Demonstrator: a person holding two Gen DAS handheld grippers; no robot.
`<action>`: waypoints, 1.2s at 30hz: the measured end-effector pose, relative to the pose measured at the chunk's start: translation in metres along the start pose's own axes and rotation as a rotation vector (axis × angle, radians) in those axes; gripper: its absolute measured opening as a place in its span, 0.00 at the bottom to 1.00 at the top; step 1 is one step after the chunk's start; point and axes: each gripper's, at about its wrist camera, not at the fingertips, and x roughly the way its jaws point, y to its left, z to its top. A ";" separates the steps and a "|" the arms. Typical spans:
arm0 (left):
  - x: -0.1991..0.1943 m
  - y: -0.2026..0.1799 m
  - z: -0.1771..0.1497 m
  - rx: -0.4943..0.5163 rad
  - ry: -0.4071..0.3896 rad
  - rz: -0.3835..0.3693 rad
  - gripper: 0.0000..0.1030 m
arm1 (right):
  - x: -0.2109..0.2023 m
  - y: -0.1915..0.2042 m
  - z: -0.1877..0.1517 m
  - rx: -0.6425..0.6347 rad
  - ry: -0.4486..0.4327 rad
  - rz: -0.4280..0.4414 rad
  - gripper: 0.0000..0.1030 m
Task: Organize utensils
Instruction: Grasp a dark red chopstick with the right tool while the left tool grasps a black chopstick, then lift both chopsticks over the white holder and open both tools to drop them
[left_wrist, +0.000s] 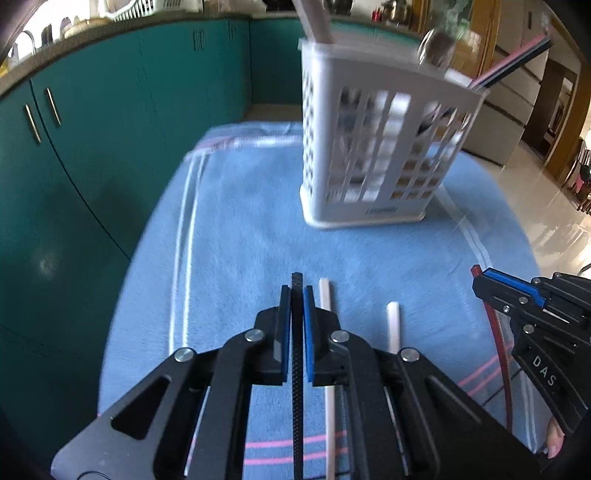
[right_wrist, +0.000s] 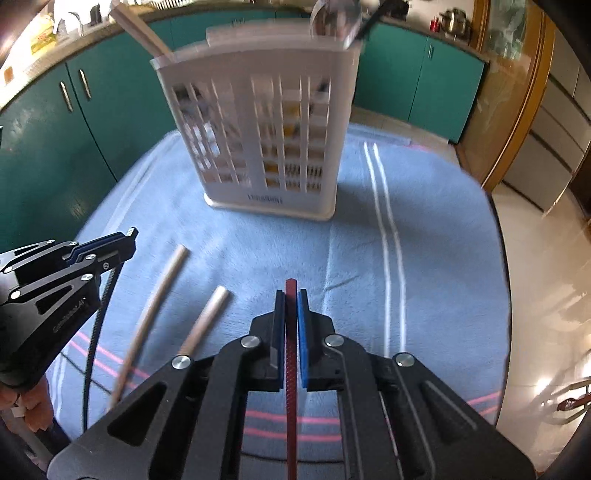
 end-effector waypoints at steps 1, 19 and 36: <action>-0.010 0.000 0.002 -0.002 -0.020 -0.006 0.06 | -0.012 0.000 0.001 -0.003 -0.025 0.001 0.06; -0.172 0.011 0.061 -0.028 -0.399 -0.102 0.06 | -0.186 0.001 0.028 -0.027 -0.430 -0.012 0.06; -0.241 0.014 0.145 -0.120 -0.608 -0.162 0.06 | -0.241 0.014 0.125 -0.058 -0.674 -0.098 0.06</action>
